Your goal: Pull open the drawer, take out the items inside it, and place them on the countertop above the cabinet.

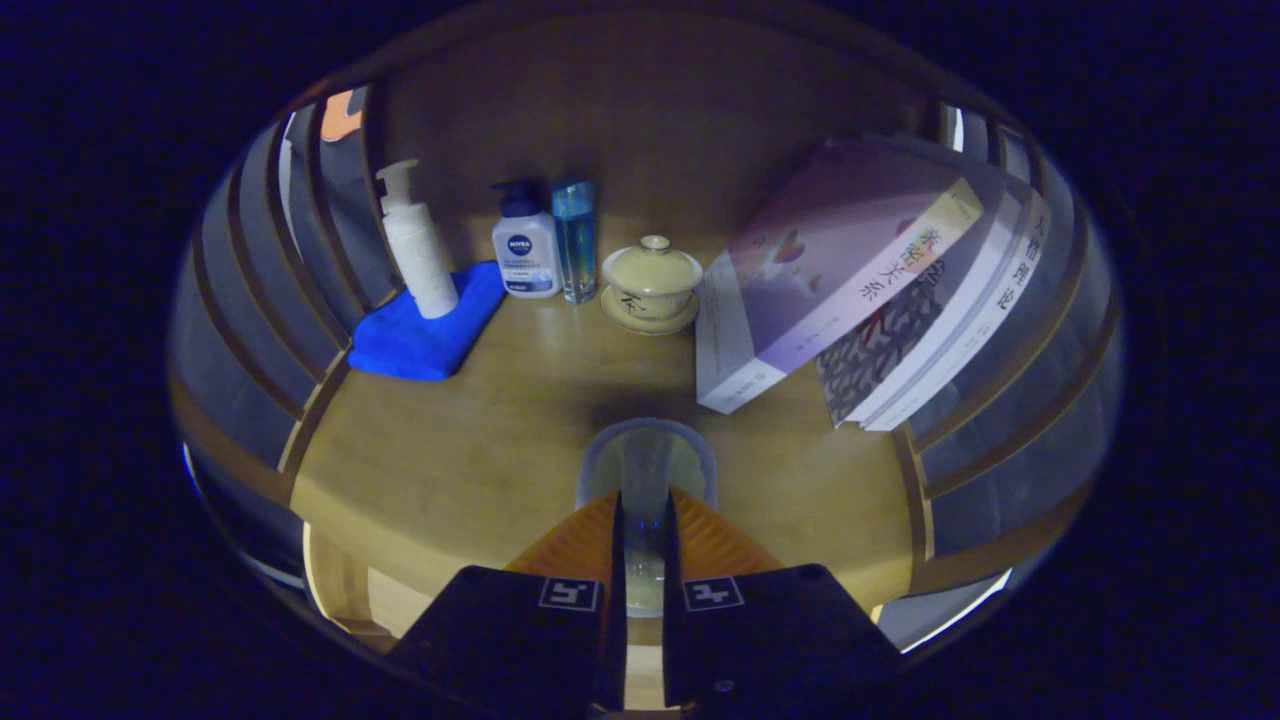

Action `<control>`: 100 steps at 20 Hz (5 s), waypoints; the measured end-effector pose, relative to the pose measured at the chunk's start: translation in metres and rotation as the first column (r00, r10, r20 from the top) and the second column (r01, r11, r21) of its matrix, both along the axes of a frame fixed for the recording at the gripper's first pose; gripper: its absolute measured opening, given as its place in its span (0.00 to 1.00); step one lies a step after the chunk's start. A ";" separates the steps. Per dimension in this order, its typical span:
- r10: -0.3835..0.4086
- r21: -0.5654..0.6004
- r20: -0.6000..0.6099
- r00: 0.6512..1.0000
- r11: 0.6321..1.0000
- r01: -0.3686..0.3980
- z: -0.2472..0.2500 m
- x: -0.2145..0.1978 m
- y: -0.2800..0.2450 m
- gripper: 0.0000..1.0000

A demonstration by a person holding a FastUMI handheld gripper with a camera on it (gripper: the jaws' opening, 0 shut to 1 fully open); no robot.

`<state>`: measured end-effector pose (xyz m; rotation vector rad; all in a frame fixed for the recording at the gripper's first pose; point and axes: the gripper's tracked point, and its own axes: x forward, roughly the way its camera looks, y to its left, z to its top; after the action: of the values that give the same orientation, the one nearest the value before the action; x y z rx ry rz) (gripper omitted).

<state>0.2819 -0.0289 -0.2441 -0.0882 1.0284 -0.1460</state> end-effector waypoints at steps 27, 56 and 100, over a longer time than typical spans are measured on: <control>0.189 0.009 0.495 0.848 0.975 -0.223 0.069 -0.237 0.072 0.99; 0.045 -0.007 0.496 0.867 0.999 -0.048 -0.100 -0.347 0.077 1.00; -0.013 -0.045 0.475 0.880 0.998 0.039 -0.113 -0.192 0.050 1.00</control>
<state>0.0902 0.0215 -0.3566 -0.0821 0.5327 -0.2081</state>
